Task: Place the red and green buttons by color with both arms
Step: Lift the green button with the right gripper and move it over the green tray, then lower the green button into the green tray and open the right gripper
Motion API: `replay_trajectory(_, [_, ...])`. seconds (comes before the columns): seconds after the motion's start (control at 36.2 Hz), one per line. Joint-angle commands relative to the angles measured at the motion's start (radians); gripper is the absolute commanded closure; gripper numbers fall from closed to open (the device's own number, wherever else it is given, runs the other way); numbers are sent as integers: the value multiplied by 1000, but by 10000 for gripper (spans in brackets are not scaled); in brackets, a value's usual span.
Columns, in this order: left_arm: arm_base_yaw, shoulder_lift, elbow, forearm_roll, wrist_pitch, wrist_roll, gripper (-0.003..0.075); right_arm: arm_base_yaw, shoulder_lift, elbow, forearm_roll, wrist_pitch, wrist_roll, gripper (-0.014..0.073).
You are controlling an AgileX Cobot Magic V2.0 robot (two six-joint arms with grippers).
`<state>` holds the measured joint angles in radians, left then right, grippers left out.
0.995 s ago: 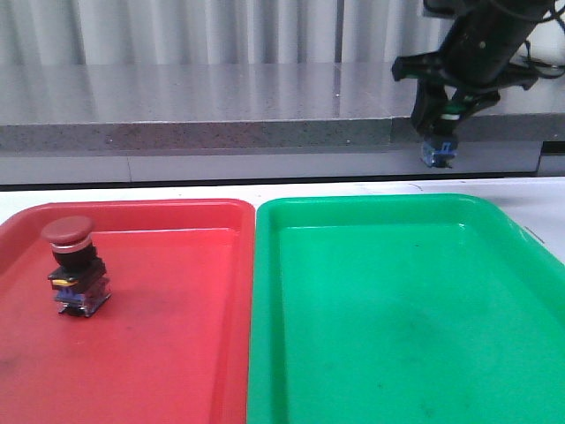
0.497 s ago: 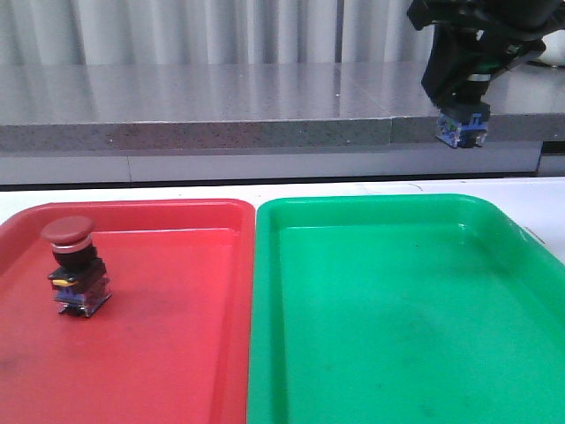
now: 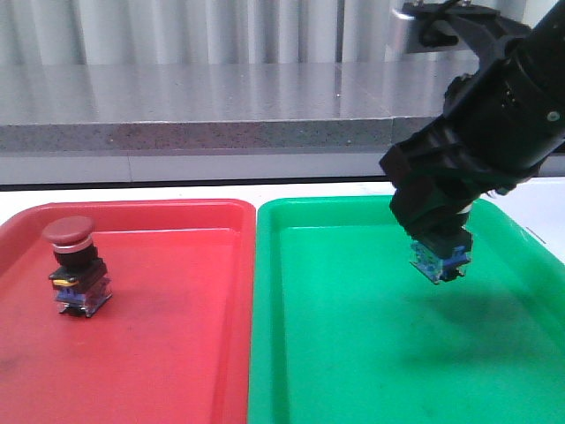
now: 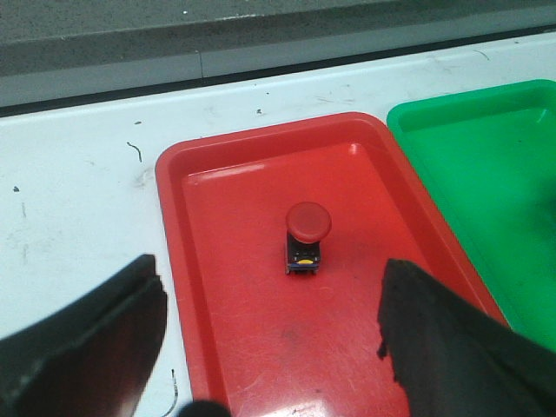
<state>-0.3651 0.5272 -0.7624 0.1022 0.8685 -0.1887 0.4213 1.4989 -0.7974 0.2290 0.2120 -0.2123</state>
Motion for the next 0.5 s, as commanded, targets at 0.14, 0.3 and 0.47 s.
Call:
replay_trajectory(0.14, [-7,3,-26,5,-77,-12,219,0,48,-21,-18,-138,-10,389])
replay_trajectory(0.3, [-7,3,-26,5,-77,-12,218,0,70,-21,-19,-139,-10,384])
replay_trajectory(0.47, [-7,3,-26,5,-77,-12,218,0,70,-21,-19,-137,-10,346])
